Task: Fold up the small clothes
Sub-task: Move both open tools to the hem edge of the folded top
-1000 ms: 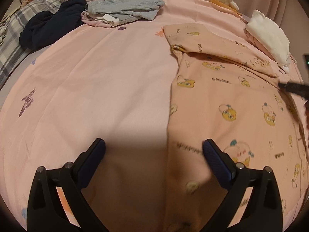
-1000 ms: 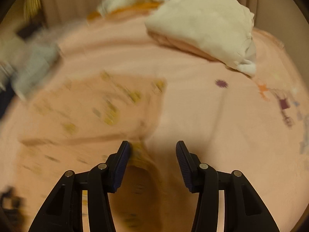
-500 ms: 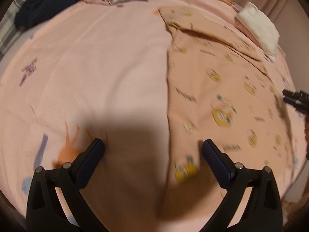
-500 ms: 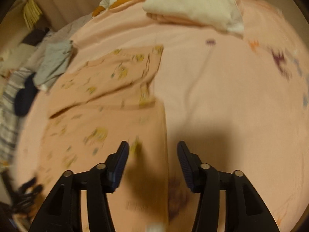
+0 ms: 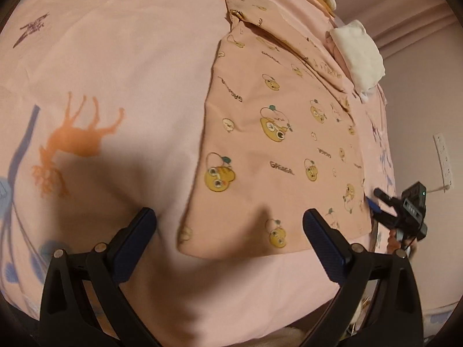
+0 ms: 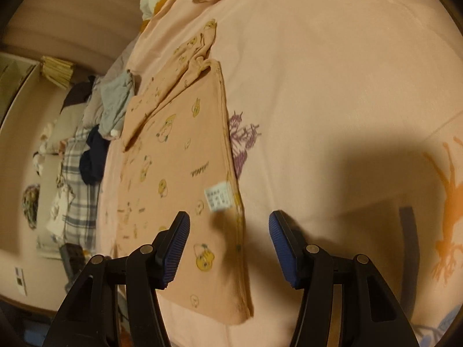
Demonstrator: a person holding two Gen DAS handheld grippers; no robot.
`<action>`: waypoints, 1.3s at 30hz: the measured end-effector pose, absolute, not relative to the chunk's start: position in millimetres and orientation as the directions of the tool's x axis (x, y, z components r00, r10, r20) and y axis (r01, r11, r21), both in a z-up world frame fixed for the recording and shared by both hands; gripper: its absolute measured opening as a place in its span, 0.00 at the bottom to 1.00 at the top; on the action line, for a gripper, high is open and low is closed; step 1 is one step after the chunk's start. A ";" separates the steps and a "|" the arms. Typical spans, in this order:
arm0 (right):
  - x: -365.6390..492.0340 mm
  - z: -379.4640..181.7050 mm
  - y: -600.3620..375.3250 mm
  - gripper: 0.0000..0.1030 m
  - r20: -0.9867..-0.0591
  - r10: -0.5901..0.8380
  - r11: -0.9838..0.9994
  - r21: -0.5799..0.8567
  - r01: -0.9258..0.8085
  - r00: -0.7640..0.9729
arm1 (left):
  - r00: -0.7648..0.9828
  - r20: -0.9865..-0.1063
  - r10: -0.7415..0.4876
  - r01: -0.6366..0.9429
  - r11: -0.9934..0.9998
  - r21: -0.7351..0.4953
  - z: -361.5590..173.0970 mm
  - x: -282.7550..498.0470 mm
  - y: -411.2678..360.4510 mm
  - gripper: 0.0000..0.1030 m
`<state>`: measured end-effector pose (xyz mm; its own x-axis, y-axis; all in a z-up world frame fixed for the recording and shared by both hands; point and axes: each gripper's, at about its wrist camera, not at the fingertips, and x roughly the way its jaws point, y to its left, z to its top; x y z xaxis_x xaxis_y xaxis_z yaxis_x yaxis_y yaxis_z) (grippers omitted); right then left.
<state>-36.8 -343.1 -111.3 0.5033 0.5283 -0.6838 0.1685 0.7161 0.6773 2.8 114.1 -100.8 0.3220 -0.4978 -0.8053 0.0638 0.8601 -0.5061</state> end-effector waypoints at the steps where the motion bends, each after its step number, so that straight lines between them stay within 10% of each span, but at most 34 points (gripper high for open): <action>1: -37.9 -109.8 -339.5 0.55 -0.690 0.520 0.726 0.667 0.165 0.504 | 0.331 -0.810 -0.485 0.067 0.868 -0.492 -100.6 2.5 110.5 0.98; 11: -37.4 -108.1 -324.3 0.58 -0.711 0.487 0.773 0.621 0.128 0.508 | 0.405 -0.812 -0.420 0.017 0.892 -0.453 -101.4 0.7 110.7 0.70; 39: -47.2 -108.1 -304.8 0.58 -0.697 0.539 0.749 0.654 0.110 0.473 | 0.308 -0.742 -0.596 -0.088 0.759 -0.646 -103.9 -16.6 122.9 0.51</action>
<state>-47.2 -304.8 -108.1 0.4725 0.5391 -0.6972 0.1103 0.7487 0.6537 -16.6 122.9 -103.9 0.3076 -0.5959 -0.7419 -0.0877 0.7586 -0.6457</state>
